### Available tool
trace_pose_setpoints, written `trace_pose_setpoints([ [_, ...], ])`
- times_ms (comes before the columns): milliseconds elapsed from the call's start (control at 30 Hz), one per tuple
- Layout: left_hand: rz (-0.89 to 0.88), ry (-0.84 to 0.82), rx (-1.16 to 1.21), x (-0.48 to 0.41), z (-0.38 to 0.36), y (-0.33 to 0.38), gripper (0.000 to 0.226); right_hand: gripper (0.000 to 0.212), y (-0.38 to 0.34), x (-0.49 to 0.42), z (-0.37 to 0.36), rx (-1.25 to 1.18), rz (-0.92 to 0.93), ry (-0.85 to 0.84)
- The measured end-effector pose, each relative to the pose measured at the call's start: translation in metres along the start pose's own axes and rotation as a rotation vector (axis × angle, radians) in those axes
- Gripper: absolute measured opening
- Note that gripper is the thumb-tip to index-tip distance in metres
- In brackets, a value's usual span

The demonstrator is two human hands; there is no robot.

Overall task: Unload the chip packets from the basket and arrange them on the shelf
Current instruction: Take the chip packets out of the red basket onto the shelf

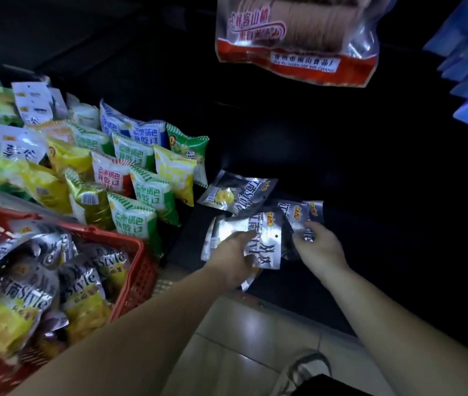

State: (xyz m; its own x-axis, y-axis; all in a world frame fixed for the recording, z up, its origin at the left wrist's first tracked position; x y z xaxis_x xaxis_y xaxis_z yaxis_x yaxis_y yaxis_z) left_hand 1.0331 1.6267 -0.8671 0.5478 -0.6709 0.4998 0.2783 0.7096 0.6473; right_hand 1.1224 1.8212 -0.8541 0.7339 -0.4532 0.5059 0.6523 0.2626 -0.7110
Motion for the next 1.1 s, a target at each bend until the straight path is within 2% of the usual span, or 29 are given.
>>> trace_pose_setpoints([
  [100,0.067,0.034,0.074,0.016,0.008,-0.026,0.057,0.038,-0.028,0.013,-0.016,0.166,0.138,-0.041],
  [233,0.092,0.086,0.156,0.035,0.012,-0.066,0.054,0.052,-0.045,0.018,-0.088,0.459,0.274,-0.270],
  [333,0.091,0.055,0.157,0.032,-0.001,-0.089,0.057,0.065,-0.037,0.008,-0.137,0.739,0.237,-0.440],
  [400,0.078,0.006,0.158,0.021,-0.013,-0.098,0.064,0.065,-0.024,-0.006,-0.147,0.816,0.146,-0.477],
  [500,0.054,-0.071,0.131,0.000,-0.027,-0.093,0.062,0.057,0.000,-0.027,-0.138,0.817,0.044,-0.469],
  [633,-0.023,-0.161,0.193,-0.026,-0.046,-0.073,0.061,0.060,0.027,-0.037,-0.105,0.825,-0.040,-0.408],
  [733,-0.042,-0.084,0.336,-0.034,-0.046,-0.063,0.055,0.062,0.036,-0.034,-0.078,0.821,-0.064,-0.367],
  [833,0.022,0.035,0.351,-0.023,-0.032,-0.060,0.049,0.061,0.021,-0.024,-0.066,0.839,0.012,-0.291],
  [900,0.003,0.076,0.320,-0.008,-0.020,-0.055,0.047,0.059,-0.002,-0.013,-0.068,0.820,0.087,-0.244],
  [1000,-0.031,0.140,0.320,0.028,0.004,-0.052,0.041,0.053,-0.053,0.005,-0.089,0.719,0.206,-0.197],
  [1100,-0.068,0.284,0.260,0.079,0.048,-0.056,0.033,0.050,-0.118,0.034,-0.135,0.747,0.363,-0.206],
])
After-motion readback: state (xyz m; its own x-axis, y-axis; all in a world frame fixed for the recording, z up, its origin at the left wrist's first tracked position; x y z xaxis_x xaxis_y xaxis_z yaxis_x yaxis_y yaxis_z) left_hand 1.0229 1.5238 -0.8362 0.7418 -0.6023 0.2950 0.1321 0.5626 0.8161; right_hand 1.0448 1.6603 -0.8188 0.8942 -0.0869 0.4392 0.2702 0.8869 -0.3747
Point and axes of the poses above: each hand's wrist, its own x-axis away from the middle knuckle, its own z-axis out of the back of the hand, y = z × x, the point moved 9 cm from there along -x, towards the middle knuckle, and after that the axes turned 15 degrees about -y, right-handed, at the moved point
